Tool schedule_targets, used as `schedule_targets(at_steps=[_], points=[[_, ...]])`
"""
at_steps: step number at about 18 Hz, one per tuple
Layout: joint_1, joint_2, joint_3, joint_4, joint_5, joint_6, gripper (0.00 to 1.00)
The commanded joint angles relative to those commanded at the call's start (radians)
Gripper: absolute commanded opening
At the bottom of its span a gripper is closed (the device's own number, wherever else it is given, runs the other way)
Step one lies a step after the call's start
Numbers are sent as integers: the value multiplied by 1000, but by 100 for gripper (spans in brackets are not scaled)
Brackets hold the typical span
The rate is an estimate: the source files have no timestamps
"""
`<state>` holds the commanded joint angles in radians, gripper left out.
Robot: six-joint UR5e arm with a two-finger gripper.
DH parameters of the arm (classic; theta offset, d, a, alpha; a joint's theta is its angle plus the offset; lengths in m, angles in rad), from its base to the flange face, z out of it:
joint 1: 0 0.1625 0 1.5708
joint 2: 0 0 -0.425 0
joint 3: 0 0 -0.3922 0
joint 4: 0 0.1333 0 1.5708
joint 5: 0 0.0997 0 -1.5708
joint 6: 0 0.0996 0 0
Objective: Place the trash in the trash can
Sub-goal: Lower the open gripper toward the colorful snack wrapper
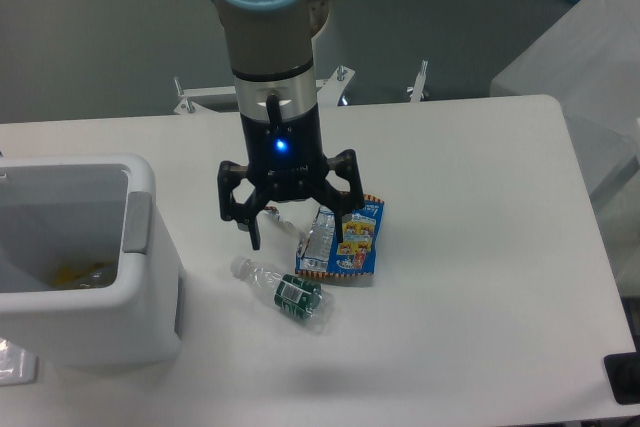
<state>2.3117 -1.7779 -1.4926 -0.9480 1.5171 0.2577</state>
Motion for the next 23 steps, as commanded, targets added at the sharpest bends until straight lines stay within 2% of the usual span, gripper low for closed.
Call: schedule_targets(at_steps=[11, 15, 17, 20, 23], points=[[2, -18, -5, 12, 11, -2, 100], [0, -61, -17, 63, 43, -3, 100], [0, -63, -17, 60, 61, -14, 100], [20, -67, -28, 66, 52, 49, 100], [52, -77, -75, 60, 35, 263, 100]])
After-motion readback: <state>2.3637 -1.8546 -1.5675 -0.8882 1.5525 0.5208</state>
